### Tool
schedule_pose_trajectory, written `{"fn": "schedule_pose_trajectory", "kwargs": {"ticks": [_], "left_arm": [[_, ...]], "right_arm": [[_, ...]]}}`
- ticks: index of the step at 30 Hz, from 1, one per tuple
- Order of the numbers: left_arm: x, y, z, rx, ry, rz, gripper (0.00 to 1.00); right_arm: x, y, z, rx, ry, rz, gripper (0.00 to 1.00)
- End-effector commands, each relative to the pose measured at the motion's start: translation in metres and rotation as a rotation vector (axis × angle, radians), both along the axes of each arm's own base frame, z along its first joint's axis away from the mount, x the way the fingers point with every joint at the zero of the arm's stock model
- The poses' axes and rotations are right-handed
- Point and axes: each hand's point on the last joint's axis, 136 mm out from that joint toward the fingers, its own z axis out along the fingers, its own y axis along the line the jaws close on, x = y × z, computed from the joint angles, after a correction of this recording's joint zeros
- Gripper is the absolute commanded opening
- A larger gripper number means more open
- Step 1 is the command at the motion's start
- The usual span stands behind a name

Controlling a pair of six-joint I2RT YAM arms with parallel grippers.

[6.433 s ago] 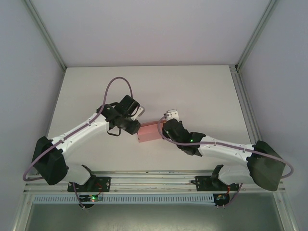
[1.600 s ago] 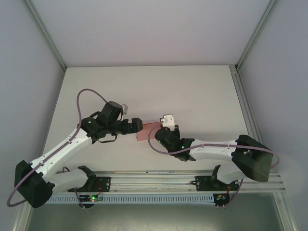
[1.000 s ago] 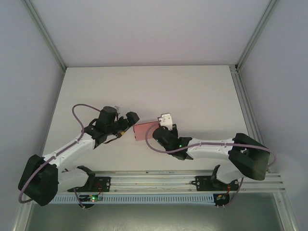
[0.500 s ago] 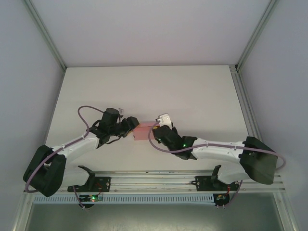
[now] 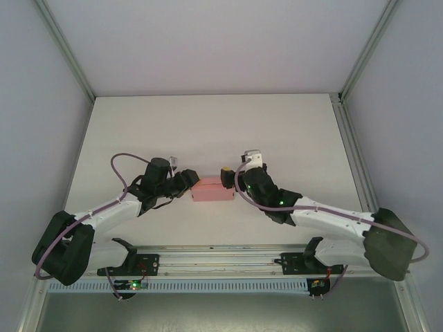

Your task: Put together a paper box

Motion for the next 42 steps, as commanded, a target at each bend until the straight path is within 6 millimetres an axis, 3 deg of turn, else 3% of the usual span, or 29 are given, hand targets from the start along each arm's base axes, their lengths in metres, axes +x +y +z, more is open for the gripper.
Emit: {"fn": "schedule_pose_trajectory", "kwargs": {"ticks": [1, 7, 11, 15, 21, 25, 33, 37, 42], "left_arm": [[-0.028, 0.018, -0.047, 0.115, 0.133, -0.010, 0.52], [-0.033, 0.020, -0.063, 0.131, 0.147, -0.009, 0.48], [-0.042, 0.017, -0.076, 0.119, 0.188, -0.045, 0.28], [-0.051, 0.019, -0.090, 0.141, 0.220, -0.066, 0.00], [-0.056, 0.022, -0.105, 0.157, 0.131, -0.110, 0.00], [-0.058, 0.032, -0.116, 0.302, 0.075, -0.149, 0.00], [-0.059, 0.006, -0.133, 0.323, 0.037, -0.314, 0.00], [-0.059, -0.005, -0.131, 0.321, 0.024, -0.353, 0.00], [-0.050, -0.003, -0.114, 0.363, -0.005, -0.342, 0.00]], "right_arm": [[0.006, 0.008, -0.031, 0.044, 0.134, -0.007, 0.83], [-0.010, -0.002, -0.103, 0.032, 0.283, -0.008, 0.56], [-0.025, -0.016, -0.136, 0.030, 0.354, -0.027, 0.40], [-0.030, -0.019, -0.140, 0.086, 0.363, -0.021, 0.29], [-0.038, -0.014, -0.153, 0.099, 0.381, 0.031, 0.18], [-0.040, -0.002, -0.153, 0.097, 0.351, 0.108, 0.13], [-0.039, 0.000, -0.154, -0.017, 0.327, 0.079, 0.09], [-0.038, -0.002, -0.150, -0.040, 0.304, 0.051, 0.09], [-0.032, 0.006, -0.130, -0.049, 0.246, 0.077, 0.12]]}}
